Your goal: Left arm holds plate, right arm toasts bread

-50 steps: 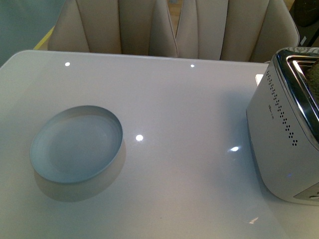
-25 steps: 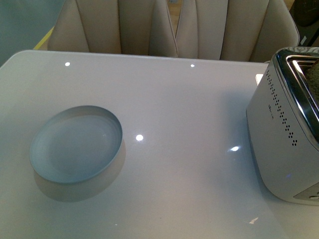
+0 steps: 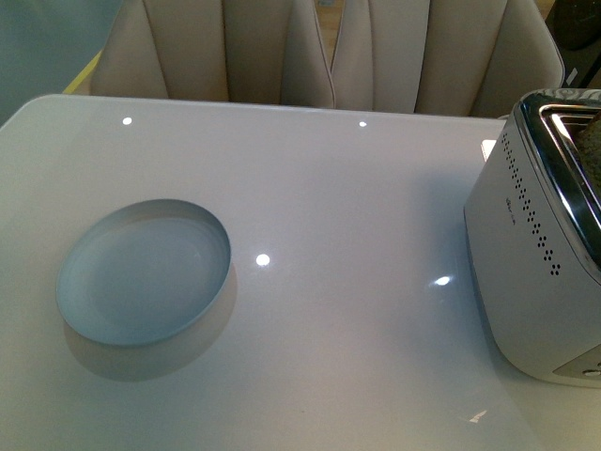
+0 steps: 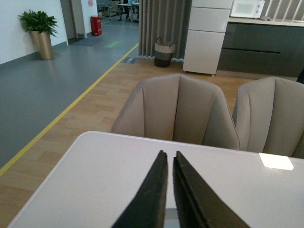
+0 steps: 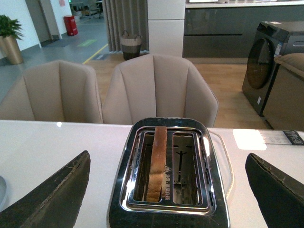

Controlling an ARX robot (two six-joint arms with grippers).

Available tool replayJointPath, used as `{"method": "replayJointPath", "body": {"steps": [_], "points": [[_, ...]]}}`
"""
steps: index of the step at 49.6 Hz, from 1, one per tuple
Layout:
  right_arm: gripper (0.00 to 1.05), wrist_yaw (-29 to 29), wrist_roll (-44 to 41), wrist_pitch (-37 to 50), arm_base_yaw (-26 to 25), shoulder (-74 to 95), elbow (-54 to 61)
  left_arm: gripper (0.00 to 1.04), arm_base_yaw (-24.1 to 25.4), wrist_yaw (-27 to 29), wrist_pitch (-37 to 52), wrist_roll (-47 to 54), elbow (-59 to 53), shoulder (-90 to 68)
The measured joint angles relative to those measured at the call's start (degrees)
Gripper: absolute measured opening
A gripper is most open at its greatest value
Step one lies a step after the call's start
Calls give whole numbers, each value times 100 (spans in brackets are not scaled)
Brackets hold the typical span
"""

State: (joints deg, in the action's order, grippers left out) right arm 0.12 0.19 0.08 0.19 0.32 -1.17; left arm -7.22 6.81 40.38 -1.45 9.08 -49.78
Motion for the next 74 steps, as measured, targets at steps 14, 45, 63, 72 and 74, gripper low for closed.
{"method": "replayJointPath", "body": {"steps": [14, 45, 63, 72, 74], "points": [[96, 2, 0, 0, 0, 0, 0, 3, 682, -634, -616, 59, -479, 1080], [96, 0, 0, 0, 0, 0, 0, 3, 699, -682, -2033, 79, -835, 2975], [96, 0, 0, 0, 0, 0, 0, 3, 699, -682, -2859, 79, -835, 3803], [96, 0, 0, 0, 0, 0, 0, 3, 702, -686, -3648, 79, -833, 4417], [96, 0, 0, 0, 0, 0, 0, 3, 702, -682, -3932, 81, -833, 4704]]}}
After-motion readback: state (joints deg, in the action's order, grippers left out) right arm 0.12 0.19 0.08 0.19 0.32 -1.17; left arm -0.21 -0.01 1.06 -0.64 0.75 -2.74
